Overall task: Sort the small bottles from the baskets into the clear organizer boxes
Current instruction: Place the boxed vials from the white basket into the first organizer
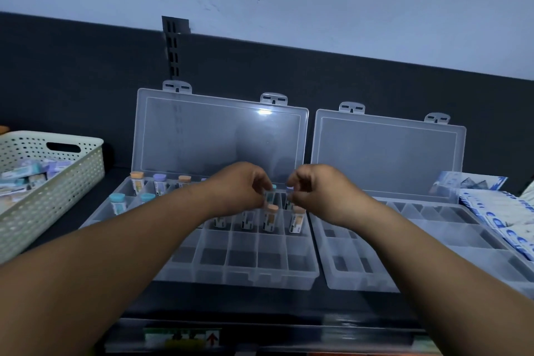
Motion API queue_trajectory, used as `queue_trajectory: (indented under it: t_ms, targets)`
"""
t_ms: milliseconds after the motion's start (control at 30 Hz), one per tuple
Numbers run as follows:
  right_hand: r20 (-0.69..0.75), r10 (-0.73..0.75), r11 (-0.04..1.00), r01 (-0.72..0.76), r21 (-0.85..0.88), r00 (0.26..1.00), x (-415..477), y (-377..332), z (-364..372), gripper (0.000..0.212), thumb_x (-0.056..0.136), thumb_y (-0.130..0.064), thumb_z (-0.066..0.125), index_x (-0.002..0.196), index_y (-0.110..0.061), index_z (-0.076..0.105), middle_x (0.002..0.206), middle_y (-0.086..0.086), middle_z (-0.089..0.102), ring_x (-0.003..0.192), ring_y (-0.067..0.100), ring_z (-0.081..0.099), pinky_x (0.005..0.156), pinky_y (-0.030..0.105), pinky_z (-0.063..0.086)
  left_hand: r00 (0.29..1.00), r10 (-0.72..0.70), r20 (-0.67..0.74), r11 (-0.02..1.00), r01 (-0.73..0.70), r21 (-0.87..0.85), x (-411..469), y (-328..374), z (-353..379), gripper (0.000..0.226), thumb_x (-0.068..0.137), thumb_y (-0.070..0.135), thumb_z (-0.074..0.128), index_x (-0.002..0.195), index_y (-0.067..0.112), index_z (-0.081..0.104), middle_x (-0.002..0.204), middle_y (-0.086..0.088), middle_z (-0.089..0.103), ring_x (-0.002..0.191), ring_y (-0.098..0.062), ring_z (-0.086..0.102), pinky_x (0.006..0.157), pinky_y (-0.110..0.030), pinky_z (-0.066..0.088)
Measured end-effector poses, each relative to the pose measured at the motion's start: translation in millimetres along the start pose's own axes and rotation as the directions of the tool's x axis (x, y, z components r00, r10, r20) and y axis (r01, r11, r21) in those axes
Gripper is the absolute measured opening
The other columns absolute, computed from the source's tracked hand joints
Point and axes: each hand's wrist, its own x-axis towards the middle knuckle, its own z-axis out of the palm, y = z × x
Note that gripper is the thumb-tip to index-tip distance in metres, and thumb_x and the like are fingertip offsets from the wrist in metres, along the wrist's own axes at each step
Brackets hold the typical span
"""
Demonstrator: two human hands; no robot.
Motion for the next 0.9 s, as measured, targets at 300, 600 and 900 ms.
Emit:
queue_trajectory:
  t_ms: [300,600,900]
  targets:
    - [0.045,-0.221,0.933,0.224,-0.28,0.974,21,-75,16,0.062,0.092,-0.038,0.059,0.147,-0.026,0.034,0.148,-0.002,0.041,0.133,0.02,0.038,0.11,0.034,0.031,0.959,0.092,-0.267,0.889,0.042,0.457,-44,-41,-72,0.054,0.084,0.03,0.066,0.134,0.022,0.049,0.134,-0.002,0.051,0.121,-0.022,0.048,0.102,-0.035,0.039]
    - [0.138,-0.386,0.863,0.41,-0.295,0.912,64,-194,66,0.072,0.095,-0.047,0.051,0.153,-0.023,0.018,0.16,0.0,0.019,0.145,0.02,0.019,0.117,0.032,0.016,0.912,-0.053,-0.407,0.801,0.283,0.528,-128,-135,-169,0.066,0.086,0.035,0.065,0.144,0.022,0.037,0.149,-0.001,0.039,0.137,-0.019,0.035,0.112,-0.034,0.03]
    - [0.23,-0.44,0.839,0.489,-0.238,0.868,107,-300,138,0.07,0.092,-0.046,0.055,0.151,-0.023,0.025,0.159,0.001,0.021,0.144,0.022,0.023,0.116,0.035,0.021,0.885,-0.237,-0.4,0.77,0.422,0.479,-189,-230,-227,0.064,0.087,0.036,0.065,0.144,0.025,0.038,0.147,0.0,0.043,0.131,-0.021,0.043,0.105,-0.034,0.039]
